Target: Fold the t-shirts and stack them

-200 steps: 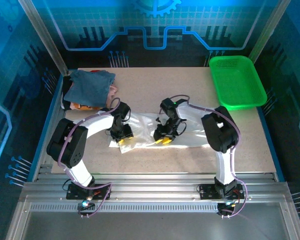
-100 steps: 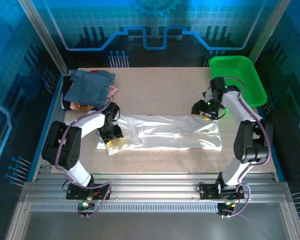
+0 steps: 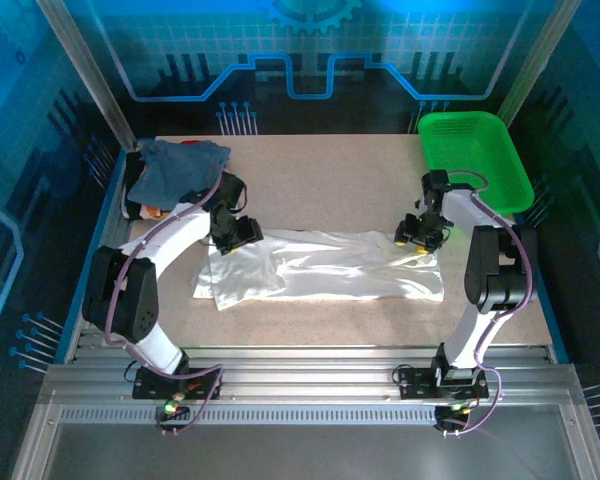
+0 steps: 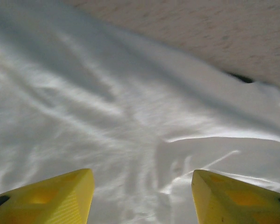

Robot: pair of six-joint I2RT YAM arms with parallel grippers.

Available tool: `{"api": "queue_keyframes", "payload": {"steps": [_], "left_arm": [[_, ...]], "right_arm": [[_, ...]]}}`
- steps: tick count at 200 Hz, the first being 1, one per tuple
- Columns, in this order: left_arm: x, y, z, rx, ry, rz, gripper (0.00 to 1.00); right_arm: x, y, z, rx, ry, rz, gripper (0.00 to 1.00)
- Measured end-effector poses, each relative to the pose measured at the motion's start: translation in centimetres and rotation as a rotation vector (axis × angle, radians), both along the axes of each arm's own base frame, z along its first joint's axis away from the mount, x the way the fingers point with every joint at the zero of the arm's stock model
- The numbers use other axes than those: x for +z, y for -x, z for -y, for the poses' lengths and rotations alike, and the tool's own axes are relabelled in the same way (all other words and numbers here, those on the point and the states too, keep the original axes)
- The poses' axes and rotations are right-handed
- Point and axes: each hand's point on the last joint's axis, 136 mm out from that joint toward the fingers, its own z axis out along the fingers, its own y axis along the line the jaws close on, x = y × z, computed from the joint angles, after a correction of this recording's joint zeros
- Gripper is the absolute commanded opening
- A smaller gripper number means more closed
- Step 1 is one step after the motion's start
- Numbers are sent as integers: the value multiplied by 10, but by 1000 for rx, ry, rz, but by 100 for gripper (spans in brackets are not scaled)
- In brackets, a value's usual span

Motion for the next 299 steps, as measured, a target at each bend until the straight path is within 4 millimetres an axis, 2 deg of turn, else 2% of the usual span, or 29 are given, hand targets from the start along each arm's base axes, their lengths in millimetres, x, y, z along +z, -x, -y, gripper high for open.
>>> {"api": "queue_keyframes", "payload": {"steps": [25,40,55,76,96,111,130,167,193,212,242,299], "left_arm": [[-4,-23,19,-22,20,19,58],[-15,-34,30,-38,24,3,58],[-27,-42,43,-58,22,-13,58],[-38,-48,66,-91,42,-20,58],[-45,-46,87,-125,78,-27,58],[-48,-42,102,-146,112,-35,58],[-46,-39,122,-186,164,-31,58],[-26,-33,182,-346,257,28,58],[-17,-19,212,-442,294,53,58],[-19,-16,216,-456,298,54,57],[-34,-11,205,-455,279,30,57],[-71,10,184,-433,223,-51,57]], "right_arm": [[-11,16,11,-16,63,-31,59],[-6,23,13,-22,65,-5,63],[14,24,13,-36,58,69,65],[52,18,18,-96,5,210,65],[69,16,31,-188,-74,271,64],[65,20,38,-256,-136,259,64],[50,33,39,-346,-235,213,64],[18,65,39,-558,-416,117,63],[13,69,36,-617,-488,105,63],[13,64,43,-666,-527,132,62],[10,53,61,-743,-575,173,61],[-6,43,61,-769,-637,144,52]]}}
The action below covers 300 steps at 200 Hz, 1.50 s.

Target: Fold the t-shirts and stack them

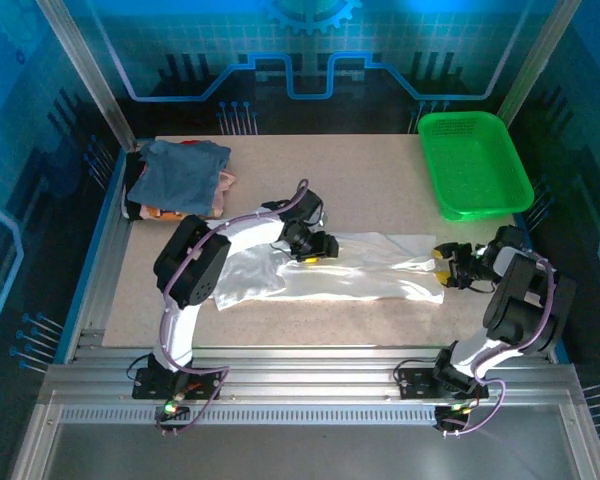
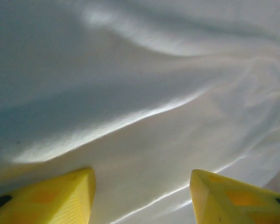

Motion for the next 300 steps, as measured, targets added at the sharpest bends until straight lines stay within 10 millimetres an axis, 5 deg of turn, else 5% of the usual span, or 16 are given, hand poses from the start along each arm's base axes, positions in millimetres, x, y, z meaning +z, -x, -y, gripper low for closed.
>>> {"api": "queue_keyframes", "payload": {"steps": [59,107,130,158,194,228,268,300], "left_arm": [[-2,4,-16,24,-2,19,56],[-5,10,-37,59,-12,10,56],[-6,12,-46,72,-15,9,56],[-6,12,-47,75,-9,17,56],[-6,12,-47,75,-3,26,56],[-6,12,-47,76,2,33,56],[-6,13,-47,75,5,38,55],[-6,14,-48,75,9,46,55]], "right_arm": [[-10,-4,2,-2,-17,-20,19],[11,-25,15,32,38,39,1],[16,-28,17,50,54,54,2],[14,-24,8,80,38,44,19],[11,-17,-27,203,-10,37,33],[-4,4,-49,248,-53,-17,29],[-12,8,-49,245,-56,-43,0],[-6,1,-39,262,1,-47,0]]}}
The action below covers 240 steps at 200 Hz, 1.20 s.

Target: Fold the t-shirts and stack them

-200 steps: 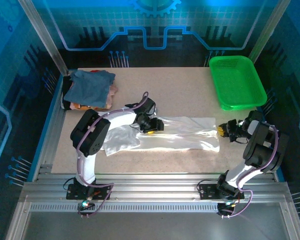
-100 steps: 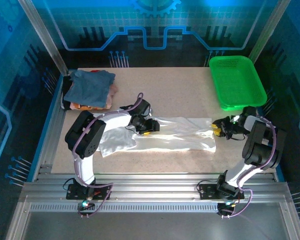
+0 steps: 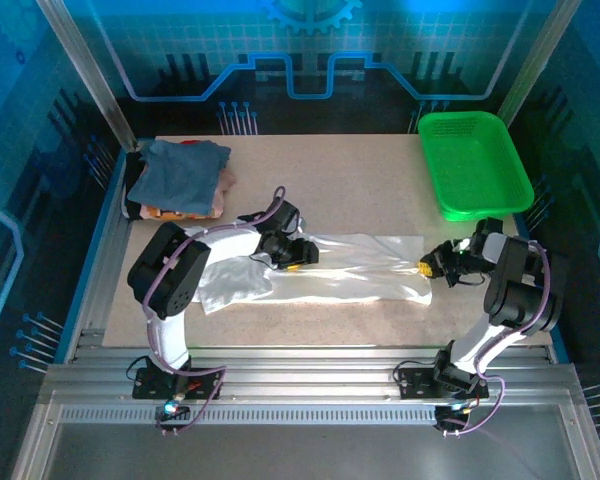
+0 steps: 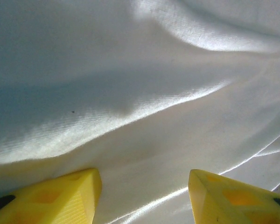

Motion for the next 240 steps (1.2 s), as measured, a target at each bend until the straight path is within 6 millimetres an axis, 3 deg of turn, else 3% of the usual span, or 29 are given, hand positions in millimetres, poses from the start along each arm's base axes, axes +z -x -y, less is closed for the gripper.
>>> {"api": "queue_keyframes", "payload": {"steps": [51,97,146,166,184,209,240], "left_arm": [[-1,2,-2,2,7,12,54],[-1,2,-3,2,7,13,54],[-2,2,-3,2,7,13,54],[-2,2,-4,3,9,15,54],[-2,2,-4,3,10,16,54],[-2,2,-4,3,12,14,54],[-1,2,-3,2,16,15,54]], "right_arm": [[21,-13,17,148,196,51,0],[24,-15,-1,349,378,93,0],[62,-27,-7,414,492,272,0],[56,-18,-9,429,491,265,0],[34,5,-12,444,468,201,0],[6,41,-15,446,438,75,12],[-3,57,-7,386,437,-16,44]]}}
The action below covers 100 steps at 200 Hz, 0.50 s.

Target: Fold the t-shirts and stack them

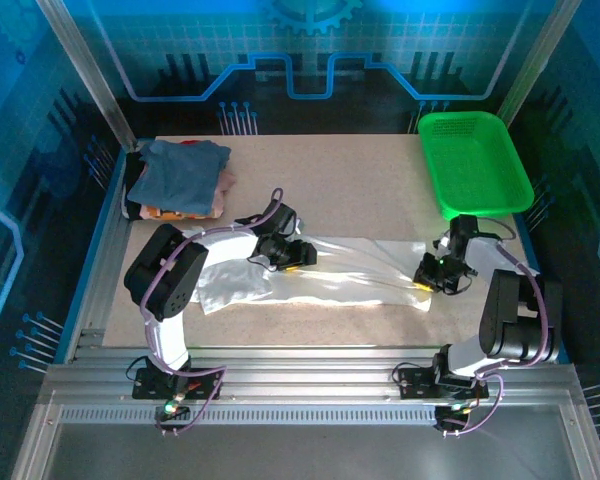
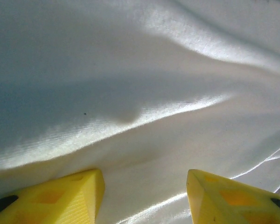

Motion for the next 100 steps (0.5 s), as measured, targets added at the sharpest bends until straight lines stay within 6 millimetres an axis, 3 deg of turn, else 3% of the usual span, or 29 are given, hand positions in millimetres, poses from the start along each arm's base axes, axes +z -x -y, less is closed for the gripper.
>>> {"api": "queue_keyframes", "payload": {"steps": [12,26,60,79,100], "left_arm": [[1,0,0,-2,3,-1,55],[1,0,1,-3,9,-1,56],[4,0,2,-5,12,-8,57],[7,2,-1,-3,-7,-34,59],[19,4,-7,10,-32,-50,61]], "right_arm": [[5,-2,5,-40,8,14,53],[16,-6,7,-80,15,53,55],[57,-26,9,-129,25,205,66],[80,-40,-3,-102,6,287,69],[100,-57,-24,-30,-26,340,63]]}}
